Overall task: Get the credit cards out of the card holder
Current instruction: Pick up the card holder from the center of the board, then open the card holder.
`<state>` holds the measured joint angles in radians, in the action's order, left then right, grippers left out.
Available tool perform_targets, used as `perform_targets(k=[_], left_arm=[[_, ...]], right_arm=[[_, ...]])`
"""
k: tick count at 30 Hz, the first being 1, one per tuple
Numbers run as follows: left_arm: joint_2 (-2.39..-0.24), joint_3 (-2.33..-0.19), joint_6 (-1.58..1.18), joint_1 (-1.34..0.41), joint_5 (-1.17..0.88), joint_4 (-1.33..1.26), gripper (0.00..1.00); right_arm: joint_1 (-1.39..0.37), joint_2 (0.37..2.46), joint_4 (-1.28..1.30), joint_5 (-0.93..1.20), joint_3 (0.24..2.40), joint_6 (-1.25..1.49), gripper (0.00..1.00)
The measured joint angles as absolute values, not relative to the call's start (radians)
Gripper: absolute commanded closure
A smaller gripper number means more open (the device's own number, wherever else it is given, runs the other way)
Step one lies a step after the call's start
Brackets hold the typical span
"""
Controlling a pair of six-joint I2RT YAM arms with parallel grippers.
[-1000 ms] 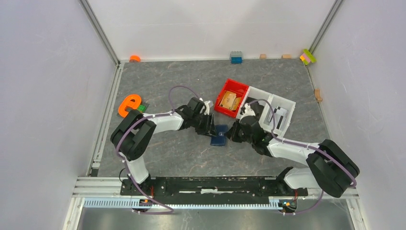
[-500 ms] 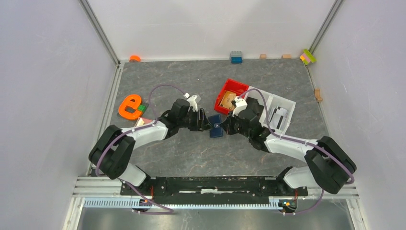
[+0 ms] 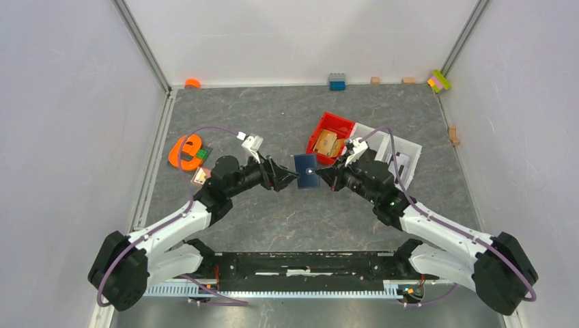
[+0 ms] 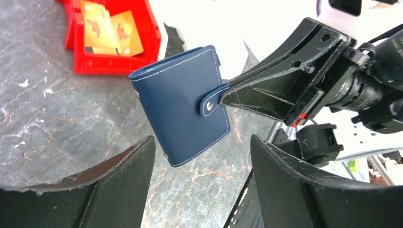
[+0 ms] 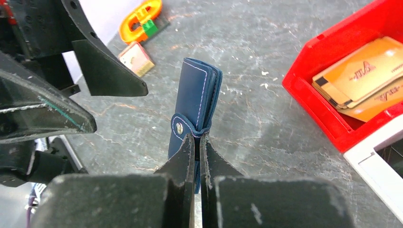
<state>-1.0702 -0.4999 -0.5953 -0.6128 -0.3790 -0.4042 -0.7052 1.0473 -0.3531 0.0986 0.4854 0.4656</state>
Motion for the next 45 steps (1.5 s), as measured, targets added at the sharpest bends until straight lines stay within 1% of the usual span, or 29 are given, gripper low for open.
perform_targets(k=[3,7,12,14,15,18,19,22,23,24,25,28,30,31,32,39,45], left_arm=[[-1.026,-0.477,-0.6,-0.613,-0.385,-0.444,0.2],[-1.018,-0.461,-0.616,-0.613,-0.397,-0.477,0.21],[-1.019,-0.443,-0.639,-0.613,-0.433,-0.533,0.23],[-1.021,-0.443,-0.648,-0.613,-0.449,-0.553,0.26],[-1.023,-0.443,-0.653,-0.613,-0.453,-0.559,0.29],[-1.039,-0.443,-0.667,-0.613,-0.476,-0.588,0.41],[-1.05,-0.443,-0.675,-0.613,-0.487,-0.604,0.48],[-1.076,-0.441,-0.693,-0.611,-0.512,-0.642,0.67],[-1.082,-0.439,-0.698,-0.606,-0.513,-0.652,0.73],[-1.084,-0.436,-0.703,-0.603,-0.513,-0.658,0.79],[-1.084,-0.433,-0.706,-0.601,-0.516,-0.663,0.85],[-1.07,-0.43,-0.71,-0.609,-0.526,-0.669,0.92],[-1.056,-0.429,-0.71,-0.613,-0.525,-0.662,0.94],[-1.051,-0.428,-0.71,-0.613,-0.525,-0.658,0.94],[-1.044,-0.428,-0.71,-0.613,-0.522,-0.651,0.94],[-1.028,-0.427,-0.707,-0.615,-0.488,-0.591,0.96],[-1.069,-0.434,-0.704,-0.624,-0.474,-0.544,0.96]], right_arm=[[-0.705,0.986,-0.389,0.126,0.458,0.47,1.0],[-0.705,0.927,-0.437,0.18,0.421,0.481,1.0],[-0.705,0.883,-0.482,0.229,0.4,0.497,1.0],[-0.705,0.883,-0.502,0.248,0.399,0.503,1.0],[-0.705,0.883,-0.508,0.256,0.399,0.506,1.0],[-0.705,0.883,-0.522,0.273,0.399,0.512,1.0],[-0.705,0.883,-0.524,0.276,0.399,0.513,0.99],[-0.704,0.886,-0.526,0.277,0.398,0.515,0.89],[-0.703,0.886,-0.527,0.276,0.398,0.514,0.83],[-0.702,0.886,-0.527,0.274,0.398,0.512,0.73],[-0.702,0.886,-0.524,0.267,0.398,0.505,0.65],[-0.701,0.896,-0.499,0.235,0.398,0.479,0.34],[-0.702,0.899,-0.487,0.217,0.398,0.455,0.16],[-0.702,0.899,-0.483,0.209,0.398,0.451,0.03],[-0.704,0.9,-0.481,0.203,0.398,0.439,0.02],[-0.719,0.927,-0.492,0.196,0.396,0.394,0.02],[-0.763,0.983,-0.488,0.171,0.398,0.372,0.02]])
